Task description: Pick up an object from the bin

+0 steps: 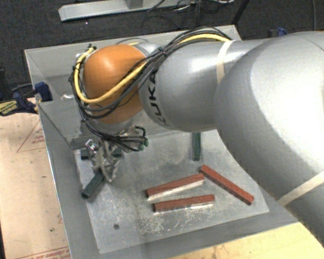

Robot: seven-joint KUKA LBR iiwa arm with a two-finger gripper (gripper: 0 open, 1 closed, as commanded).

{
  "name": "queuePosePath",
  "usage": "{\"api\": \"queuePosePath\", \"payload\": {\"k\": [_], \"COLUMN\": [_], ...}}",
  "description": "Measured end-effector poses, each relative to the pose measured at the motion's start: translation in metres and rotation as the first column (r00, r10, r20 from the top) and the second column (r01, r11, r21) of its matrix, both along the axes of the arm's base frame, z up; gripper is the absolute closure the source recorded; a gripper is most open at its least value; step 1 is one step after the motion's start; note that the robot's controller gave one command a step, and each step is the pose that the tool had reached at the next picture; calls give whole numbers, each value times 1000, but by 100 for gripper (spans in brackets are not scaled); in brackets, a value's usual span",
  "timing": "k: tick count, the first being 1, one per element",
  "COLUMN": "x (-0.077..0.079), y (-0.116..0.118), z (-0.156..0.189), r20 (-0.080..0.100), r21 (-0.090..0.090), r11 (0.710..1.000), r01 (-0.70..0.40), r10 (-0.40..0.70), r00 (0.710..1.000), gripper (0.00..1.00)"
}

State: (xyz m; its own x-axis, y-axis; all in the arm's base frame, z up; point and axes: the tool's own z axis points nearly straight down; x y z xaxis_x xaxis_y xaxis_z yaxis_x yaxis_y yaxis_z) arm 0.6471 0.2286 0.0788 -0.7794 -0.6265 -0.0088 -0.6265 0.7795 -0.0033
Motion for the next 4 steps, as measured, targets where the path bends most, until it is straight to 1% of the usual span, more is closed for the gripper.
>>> {"api": "queuePosePath", "payload": {"k": [1,3,4], "x": [-3,-1,-1], "y": [0,1,1], "z": [24,62,72], "r20": [-14,-3,-4], "r21": [-3,1,0], "r11": [1000,1000,1000], "r01": [1,1,2], "r10": [-1,-1,-2], "r00": [1000,1000,1000], "gripper": [100,100,100]}}
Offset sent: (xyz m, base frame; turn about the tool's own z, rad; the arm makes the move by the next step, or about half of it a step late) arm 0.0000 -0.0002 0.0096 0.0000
